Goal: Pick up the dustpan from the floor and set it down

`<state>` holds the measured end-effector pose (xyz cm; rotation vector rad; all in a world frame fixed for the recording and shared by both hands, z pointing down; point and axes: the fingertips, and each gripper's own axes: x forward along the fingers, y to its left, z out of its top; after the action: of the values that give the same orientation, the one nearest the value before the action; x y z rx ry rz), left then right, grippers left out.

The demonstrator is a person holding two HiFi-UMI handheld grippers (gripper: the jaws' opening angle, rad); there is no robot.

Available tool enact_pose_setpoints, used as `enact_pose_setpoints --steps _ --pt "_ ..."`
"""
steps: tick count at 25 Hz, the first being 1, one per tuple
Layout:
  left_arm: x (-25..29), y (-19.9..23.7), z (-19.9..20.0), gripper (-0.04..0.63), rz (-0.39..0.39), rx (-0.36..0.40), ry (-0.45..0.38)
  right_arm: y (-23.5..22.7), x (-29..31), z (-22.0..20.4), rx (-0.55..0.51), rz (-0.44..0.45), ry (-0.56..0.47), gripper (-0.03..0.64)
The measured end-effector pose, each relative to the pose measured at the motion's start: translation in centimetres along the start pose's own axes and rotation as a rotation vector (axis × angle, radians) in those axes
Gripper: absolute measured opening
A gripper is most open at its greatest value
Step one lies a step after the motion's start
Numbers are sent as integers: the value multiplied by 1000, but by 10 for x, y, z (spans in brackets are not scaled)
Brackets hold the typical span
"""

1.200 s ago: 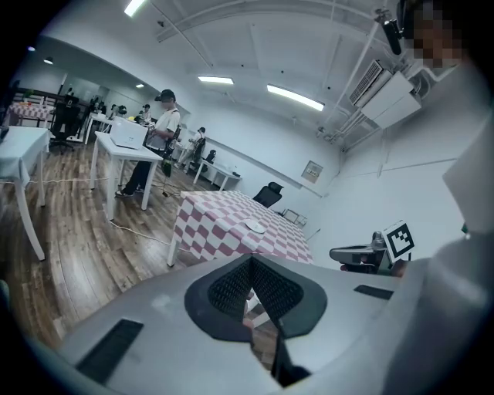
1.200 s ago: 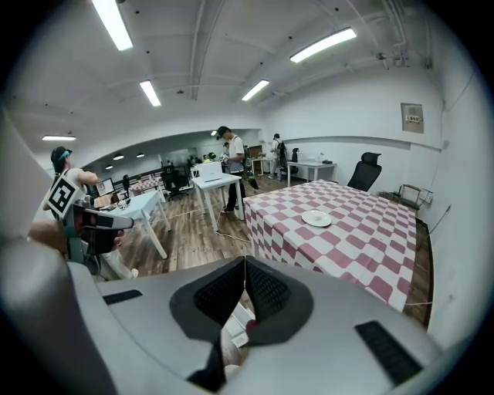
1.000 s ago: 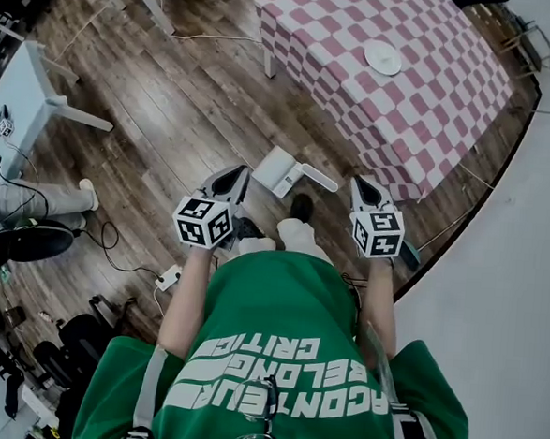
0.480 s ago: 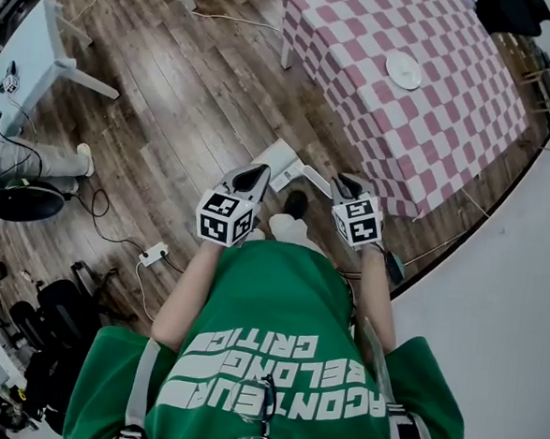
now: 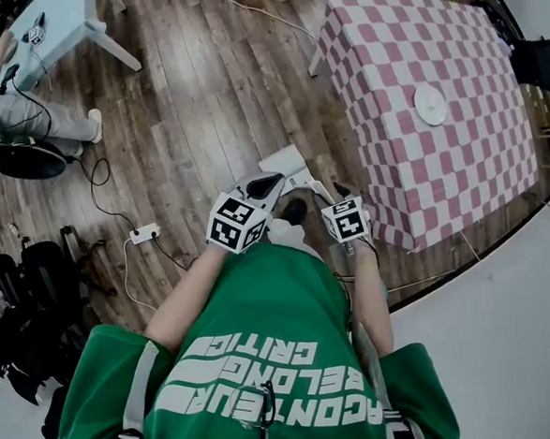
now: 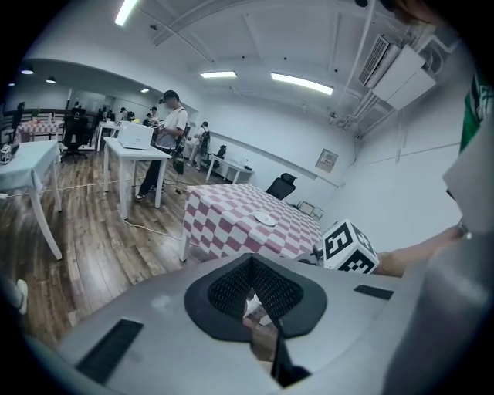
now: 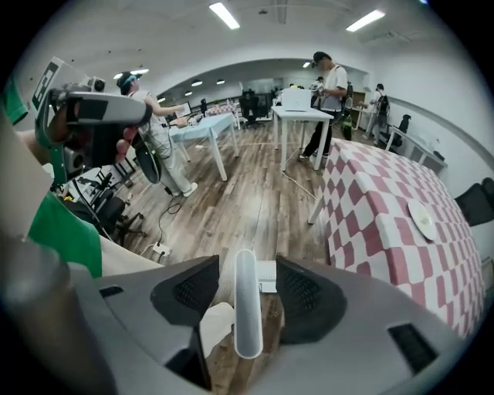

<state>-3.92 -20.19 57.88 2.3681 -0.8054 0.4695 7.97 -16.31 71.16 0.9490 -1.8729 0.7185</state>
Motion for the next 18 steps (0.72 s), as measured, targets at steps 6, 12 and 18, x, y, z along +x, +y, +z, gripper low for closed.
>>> enact_pose_setpoints --steps 6,12,18 --pt "-5 8 0 -5 47 -29 -16 2 38 -7 -95 15 116 232" --pt "-9 17 -1 -5 91 -56 -25 6 80 -16 -122 65 220 232" --pt "-15 26 -1 -5 128 -73 -29 7 102 -29 -162 70 335 232"
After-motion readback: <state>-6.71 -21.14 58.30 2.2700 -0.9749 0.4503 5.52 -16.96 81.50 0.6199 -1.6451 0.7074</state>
